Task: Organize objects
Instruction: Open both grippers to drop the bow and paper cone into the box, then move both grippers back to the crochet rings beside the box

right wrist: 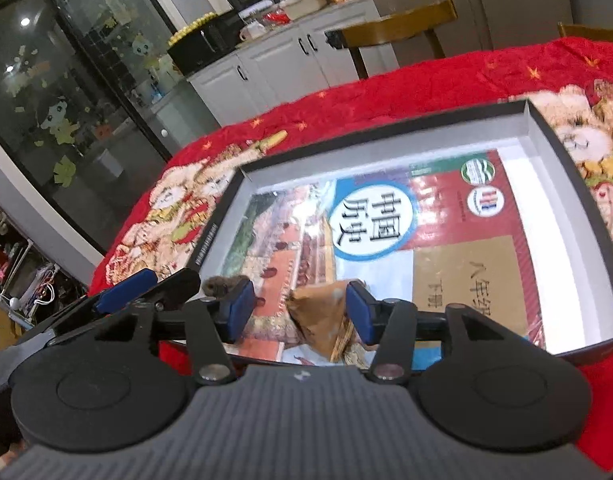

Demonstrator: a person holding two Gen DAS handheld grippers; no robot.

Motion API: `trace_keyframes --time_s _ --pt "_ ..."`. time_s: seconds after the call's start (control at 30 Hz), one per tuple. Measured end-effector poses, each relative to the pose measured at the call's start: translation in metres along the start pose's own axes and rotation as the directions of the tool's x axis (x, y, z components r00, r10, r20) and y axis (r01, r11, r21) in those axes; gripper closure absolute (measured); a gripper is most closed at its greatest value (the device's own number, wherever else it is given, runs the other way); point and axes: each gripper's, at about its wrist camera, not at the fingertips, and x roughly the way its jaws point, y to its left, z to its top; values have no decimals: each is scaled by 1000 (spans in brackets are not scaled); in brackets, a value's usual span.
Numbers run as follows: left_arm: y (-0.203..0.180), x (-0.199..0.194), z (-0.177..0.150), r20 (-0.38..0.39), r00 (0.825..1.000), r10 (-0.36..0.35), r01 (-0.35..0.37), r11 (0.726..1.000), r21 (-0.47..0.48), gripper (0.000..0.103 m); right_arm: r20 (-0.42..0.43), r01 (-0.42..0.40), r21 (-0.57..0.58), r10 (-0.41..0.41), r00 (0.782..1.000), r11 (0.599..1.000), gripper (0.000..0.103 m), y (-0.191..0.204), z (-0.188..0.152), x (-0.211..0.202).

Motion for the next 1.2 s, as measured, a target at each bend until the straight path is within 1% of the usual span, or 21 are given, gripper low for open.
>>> trace_keyframes --time_s 0.07,0.2,0.27,0.33,0.37,0.43,0.47,0.5,0.57,0.7,0.77,0.83,0.9,1.0,1.13,1.2 --pt "3 -7 4 16 1000 0 0 1000 -8 35 28 -7 -23 8 1000 1000 36 7 4 -9" --pt "2 -26 11 59 998 18 -19 1000 8 35 111 -8 -64 15 994 998 29 23 7 -35" --pt "0 -37 15 87 995 54 -56 998 20 35 146 -10 -82 22 989 997 29 31 9 -48" --pt "-3 -51 21 129 987 101 -106 994 32 35 183 -6 -100 24 983 995 29 40 9 -61" --pt "-3 -57 23 142 985 103 -108 994 24 35 205 -6 -110 29 978 994 29 45 8 -69" --pt "2 -70 27 141 987 75 -73 997 -14 35 243 -11 -129 42 969 992 25 52 5 -83" --pt "6 -76 28 126 991 54 -50 998 -28 35 261 -12 -140 49 964 990 24 57 3 -90" --pt "8 -82 29 110 993 39 -36 999 -31 35 276 -11 -146 51 960 989 22 60 1 -95" --pt "12 -97 26 111 994 19 -16 1000 -24 35 303 -11 -156 58 951 988 22 67 -4 -104" --pt "17 -127 10 130 992 -11 10 1000 11 35 339 -19 -192 84 937 981 22 78 -18 -115" --pt "18 -142 -2 141 990 -1 1 1000 0 35 352 -18 -206 91 931 978 22 83 -28 -118" --pt "19 -158 -15 167 986 -10 10 1000 1 35 360 -22 -210 99 928 978 22 85 -38 -120" --pt "20 -169 -26 177 984 -36 36 999 1 32 362 -17 -199 89 928 980 22 82 -45 -123" --pt "20 -180 -36 181 981 -64 64 998 6 31 369 -14 -149 69 927 989 22 71 -52 -128" --pt "14 -186 -39 187 979 -84 78 996 36 31 369 20 -111 22 929 994 22 57 -58 -133" --pt "10 -182 -38 177 979 -99 93 995 42 31 371 42 -91 -5 928 995 22 51 -61 -135"
